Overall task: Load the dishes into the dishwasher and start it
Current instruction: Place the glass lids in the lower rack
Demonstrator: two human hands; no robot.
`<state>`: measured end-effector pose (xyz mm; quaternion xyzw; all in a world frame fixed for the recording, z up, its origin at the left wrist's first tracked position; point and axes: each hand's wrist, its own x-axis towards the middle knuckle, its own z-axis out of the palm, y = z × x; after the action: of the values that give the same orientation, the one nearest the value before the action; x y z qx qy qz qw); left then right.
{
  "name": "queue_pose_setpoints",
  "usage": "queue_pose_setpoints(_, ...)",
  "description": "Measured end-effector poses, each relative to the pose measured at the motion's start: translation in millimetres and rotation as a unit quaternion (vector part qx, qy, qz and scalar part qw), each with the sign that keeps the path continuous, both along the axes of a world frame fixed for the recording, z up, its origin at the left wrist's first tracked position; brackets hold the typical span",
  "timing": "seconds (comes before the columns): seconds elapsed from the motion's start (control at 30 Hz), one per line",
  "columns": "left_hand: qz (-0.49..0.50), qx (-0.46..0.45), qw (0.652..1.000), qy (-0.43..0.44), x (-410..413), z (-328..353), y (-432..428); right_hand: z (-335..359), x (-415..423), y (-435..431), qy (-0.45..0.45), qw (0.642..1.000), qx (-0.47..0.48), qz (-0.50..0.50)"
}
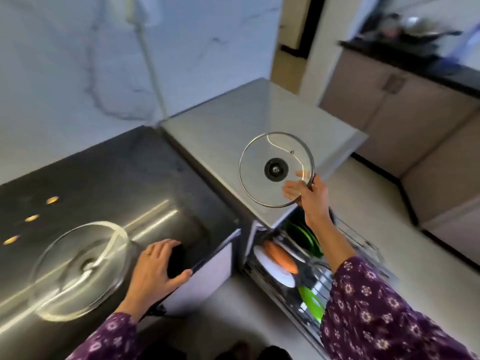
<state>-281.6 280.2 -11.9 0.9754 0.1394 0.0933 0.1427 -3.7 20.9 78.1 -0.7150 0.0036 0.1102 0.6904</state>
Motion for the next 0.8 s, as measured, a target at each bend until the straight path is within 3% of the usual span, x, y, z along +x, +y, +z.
queue_pose_setpoints(0.13, -0.003, 0.004, 0.999, -0.041, 69.7, 10.7, -43.5, 17.8, 10.4, -103.0, -0.059, 0.983, -0.099, -0.14)
queue_pose_setpoints(0.3, -0.109, -0.047, 0.988, -0.1, 181.8, 28.0, -134.0, 7.0, 13.3, -202.0, -0.064, 0.962, -0.134, -0.231)
queue_pose_setpoints(0.5, -0.214, 0.002, 0.971, -0.111, 290.9, 34.0, -221.2, -42.7, 25.8, -289.3, -0.046, 0.944, -0.225, -0.236)
queue_pose_setpoints(0.8, -0.203, 0.137, 0.97, 0.0, 441.4, 6.5, -257.7, -165.3, 100.6, -351.5, -0.068, 0.909, -0.392, -0.125)
